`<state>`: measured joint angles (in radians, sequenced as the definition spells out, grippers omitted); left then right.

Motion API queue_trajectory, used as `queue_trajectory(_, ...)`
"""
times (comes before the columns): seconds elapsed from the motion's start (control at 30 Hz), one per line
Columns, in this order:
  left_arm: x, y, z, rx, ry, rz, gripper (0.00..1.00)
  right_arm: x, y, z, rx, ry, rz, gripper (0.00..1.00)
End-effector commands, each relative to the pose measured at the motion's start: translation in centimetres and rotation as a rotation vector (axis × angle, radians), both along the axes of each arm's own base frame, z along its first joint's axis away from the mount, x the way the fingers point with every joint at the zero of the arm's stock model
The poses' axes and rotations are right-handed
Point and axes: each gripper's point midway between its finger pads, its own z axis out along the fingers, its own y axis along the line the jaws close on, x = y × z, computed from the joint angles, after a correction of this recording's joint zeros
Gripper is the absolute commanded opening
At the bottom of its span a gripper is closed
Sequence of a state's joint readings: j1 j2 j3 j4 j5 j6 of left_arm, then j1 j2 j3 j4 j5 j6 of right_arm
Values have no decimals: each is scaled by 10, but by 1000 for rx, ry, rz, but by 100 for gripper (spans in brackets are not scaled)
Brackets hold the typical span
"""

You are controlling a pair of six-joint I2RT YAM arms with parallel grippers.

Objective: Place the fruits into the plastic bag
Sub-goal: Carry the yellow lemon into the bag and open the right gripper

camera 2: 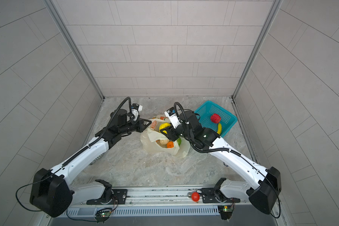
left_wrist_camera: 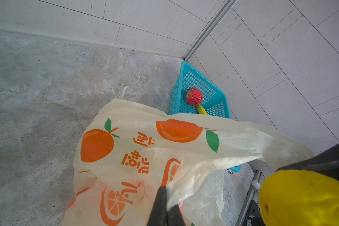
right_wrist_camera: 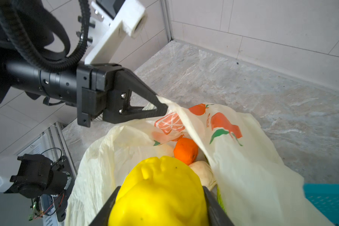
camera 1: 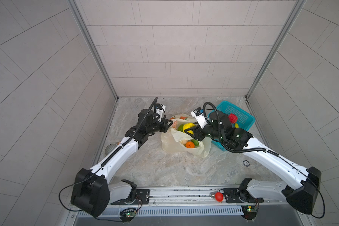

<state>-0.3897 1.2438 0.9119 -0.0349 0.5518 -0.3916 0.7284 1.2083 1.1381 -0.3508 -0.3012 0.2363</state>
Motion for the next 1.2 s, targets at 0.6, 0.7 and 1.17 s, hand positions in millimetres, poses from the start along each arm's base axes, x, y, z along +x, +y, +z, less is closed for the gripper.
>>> queue_trajectory(0.6, -7, -3, 13, 10, -42, -22, 0, 15, 23, -115, -271, 165, 64, 45)
queue_trajectory(0.7, -7, -4, 10, 12, -37, -22, 0, 10, 29, -142, -308, 224, 105, 46)
queue_trajectory(1.17, -8, -4, 7, 18, -35, -17, 0, 2, 35, -142, -321, 265, 133, 78)
